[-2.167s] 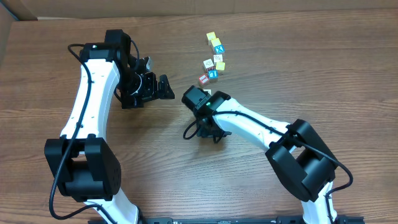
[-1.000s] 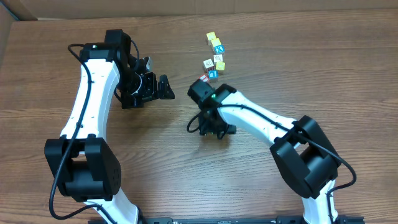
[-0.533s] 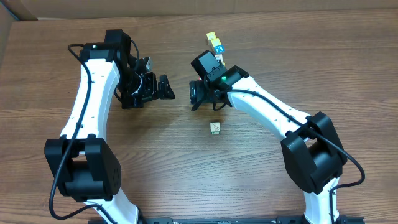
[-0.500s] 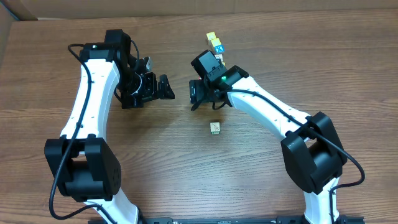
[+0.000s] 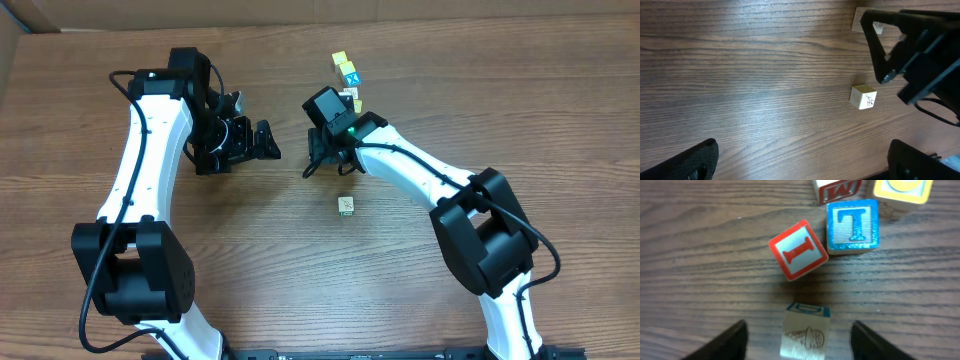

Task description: Flip 4 blocks

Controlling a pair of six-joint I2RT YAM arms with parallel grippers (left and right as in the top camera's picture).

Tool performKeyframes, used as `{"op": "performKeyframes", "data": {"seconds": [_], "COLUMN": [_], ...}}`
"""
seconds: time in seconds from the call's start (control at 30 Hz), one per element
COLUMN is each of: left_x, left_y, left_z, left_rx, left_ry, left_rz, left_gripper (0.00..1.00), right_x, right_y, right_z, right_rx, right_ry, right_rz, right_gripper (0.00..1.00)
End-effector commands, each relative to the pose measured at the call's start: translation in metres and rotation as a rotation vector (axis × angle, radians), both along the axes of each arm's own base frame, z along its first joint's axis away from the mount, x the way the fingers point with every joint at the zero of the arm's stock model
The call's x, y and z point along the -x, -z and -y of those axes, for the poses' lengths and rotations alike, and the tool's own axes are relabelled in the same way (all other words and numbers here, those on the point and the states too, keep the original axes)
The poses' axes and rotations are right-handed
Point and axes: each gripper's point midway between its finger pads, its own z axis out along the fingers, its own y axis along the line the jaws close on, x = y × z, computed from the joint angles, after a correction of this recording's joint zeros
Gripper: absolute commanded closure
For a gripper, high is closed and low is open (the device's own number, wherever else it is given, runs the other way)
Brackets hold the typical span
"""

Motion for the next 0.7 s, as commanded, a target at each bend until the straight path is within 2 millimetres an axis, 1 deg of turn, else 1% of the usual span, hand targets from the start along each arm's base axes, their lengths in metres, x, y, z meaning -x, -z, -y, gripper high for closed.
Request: {"op": "performKeyframes", "data": {"seconds": [0.0,0.1,0.13,0.17,0.23,0.33,0.43,0.53,0.67], "left_x": [-0.004,-0.004,-0.004,-0.004,-0.004,-0.004,-0.004,-0.004,-0.004], "left_y": [-0.001,-0.001,-0.001,-0.001,-0.001,-0.001,-0.001,-0.001,-0.001], "left_z": [-0.001,-0.001,-0.001,-0.001,-0.001,-0.001,-0.001,-0.001,-0.001], "left_rx": [0.007,0.007,0.007,0.007,0.007,0.007,0.007,0.007,0.007], "left_ry": [0.001,0.002,0.001,0.002,0.002,0.002,0.002,0.002,0.001], "left_rz": [0.005,0.005,0.005,0.005,0.005,0.005,0.005,0.005,0.005], "left_gripper": [0.00,0.00,0.00,0.00,0.00,0.00,0.00,0.00,0.00], "right_x": [-0.002,0.001,0.001,0.002,0.001,0.000,0.000,0.001,0.011], "right_y": [0.011,0.025,0.025,0.026,0.024,0.015,0.001,-0.020,-0.055], "right_z": [0.004,0.004,0.004,0.004,0.004,0.003,0.003,0.004,0.007], "right_rx": [0.025,0.040,0.041,0.044,0.042,0.032,0.019,0.004,-0.012], "right_ry": [0.015,0.011,0.011,0.010,0.010,0.010,0.011,0.011,0.005], "right_rz": [0.000,-0.019,-0.021,-0.024,-0.023,-0.008,0.008,0.027,0.047], "right_gripper": [0.39,0.40,0.42,0.46,0.54,0.57,0.62,0.63,0.71]}}
